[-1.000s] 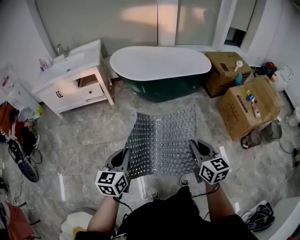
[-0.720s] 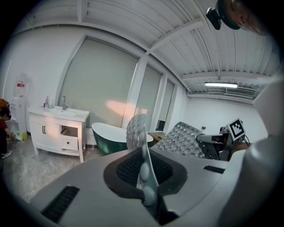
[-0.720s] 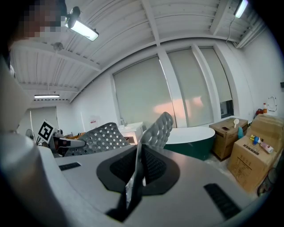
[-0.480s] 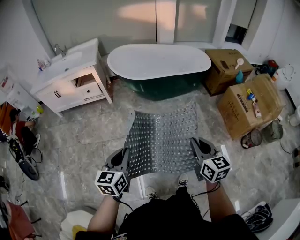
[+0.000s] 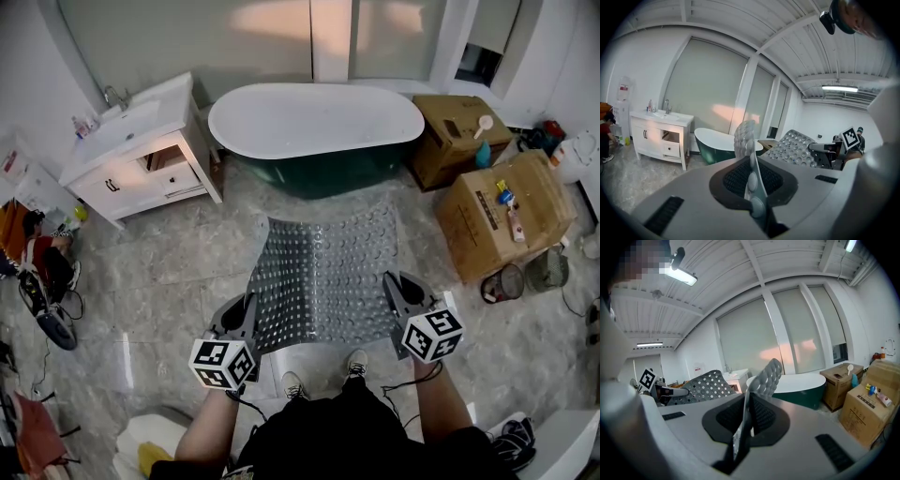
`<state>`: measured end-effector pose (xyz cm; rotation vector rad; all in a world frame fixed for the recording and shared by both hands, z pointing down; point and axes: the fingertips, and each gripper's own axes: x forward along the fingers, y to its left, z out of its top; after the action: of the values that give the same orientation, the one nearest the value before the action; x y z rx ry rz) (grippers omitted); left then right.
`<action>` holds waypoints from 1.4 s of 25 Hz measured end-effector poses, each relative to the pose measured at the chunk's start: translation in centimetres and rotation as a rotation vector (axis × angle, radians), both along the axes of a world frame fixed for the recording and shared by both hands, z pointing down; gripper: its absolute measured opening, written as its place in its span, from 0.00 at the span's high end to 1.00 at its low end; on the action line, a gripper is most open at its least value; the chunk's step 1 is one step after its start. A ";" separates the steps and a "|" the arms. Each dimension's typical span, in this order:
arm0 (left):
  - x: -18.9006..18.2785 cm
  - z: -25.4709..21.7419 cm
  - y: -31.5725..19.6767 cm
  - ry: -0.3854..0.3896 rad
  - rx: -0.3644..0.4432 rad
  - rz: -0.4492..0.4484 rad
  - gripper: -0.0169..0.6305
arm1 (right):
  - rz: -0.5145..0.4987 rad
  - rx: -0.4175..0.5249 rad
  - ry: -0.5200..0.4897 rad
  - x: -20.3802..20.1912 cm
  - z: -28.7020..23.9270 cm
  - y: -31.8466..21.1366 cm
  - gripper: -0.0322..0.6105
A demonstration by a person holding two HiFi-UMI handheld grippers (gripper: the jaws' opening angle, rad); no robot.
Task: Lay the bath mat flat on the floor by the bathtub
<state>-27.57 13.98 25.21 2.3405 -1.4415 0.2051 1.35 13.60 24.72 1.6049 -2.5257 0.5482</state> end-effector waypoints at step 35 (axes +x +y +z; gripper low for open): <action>15.0 -0.1 -7.1 0.000 0.020 -0.134 0.93 | -0.103 -0.005 -0.044 15.2 1.0 -10.1 0.90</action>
<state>-12.56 6.84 25.15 2.2489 -1.6004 0.1538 16.55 3.53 25.69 1.4662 -2.6187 0.5837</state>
